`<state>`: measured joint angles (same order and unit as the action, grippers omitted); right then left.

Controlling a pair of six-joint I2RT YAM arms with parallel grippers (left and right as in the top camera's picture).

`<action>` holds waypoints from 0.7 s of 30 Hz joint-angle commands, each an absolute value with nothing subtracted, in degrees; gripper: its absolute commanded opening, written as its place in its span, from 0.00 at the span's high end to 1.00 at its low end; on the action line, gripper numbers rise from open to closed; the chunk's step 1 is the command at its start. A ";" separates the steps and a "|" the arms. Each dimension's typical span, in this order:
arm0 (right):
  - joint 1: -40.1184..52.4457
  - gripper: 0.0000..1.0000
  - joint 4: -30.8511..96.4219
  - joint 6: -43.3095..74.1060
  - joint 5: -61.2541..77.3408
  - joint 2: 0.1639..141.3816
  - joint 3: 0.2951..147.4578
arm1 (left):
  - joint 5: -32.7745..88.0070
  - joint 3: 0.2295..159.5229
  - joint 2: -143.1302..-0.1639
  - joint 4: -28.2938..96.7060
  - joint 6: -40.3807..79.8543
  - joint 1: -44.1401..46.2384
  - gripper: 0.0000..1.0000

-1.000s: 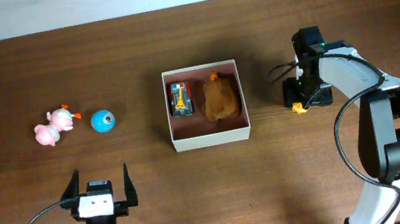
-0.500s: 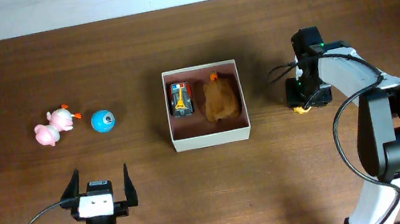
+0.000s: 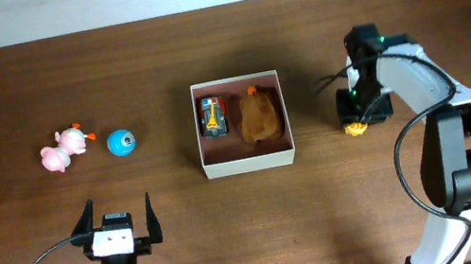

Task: Pack container
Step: 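Lower the right gripper and grasp the yellow round toy, then carry the yellow toy into the box between truck and bear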

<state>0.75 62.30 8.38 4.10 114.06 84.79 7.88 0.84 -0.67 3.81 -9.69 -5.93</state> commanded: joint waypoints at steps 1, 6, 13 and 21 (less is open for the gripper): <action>0.36 0.63 67.24 2.81 11.44 112.51 92.90 | 7.64 0.54 -0.30 3.92 -10.39 -5.74 0.00; 0.75 0.63 74.67 -4.91 25.08 110.96 101.16 | 7.64 0.54 -0.30 3.92 -10.39 -5.74 0.00; 5.45 0.63 73.19 -9.63 37.30 109.40 104.60 | 7.64 0.54 -0.30 3.92 -10.39 -5.74 0.00; 15.73 0.63 63.20 -2.28 28.45 110.48 104.25 | 7.64 0.54 -0.30 3.90 -10.39 -5.74 0.00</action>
<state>12.10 64.93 -5.87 32.05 110.48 103.50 7.88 0.84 -0.67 3.81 -9.69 -5.93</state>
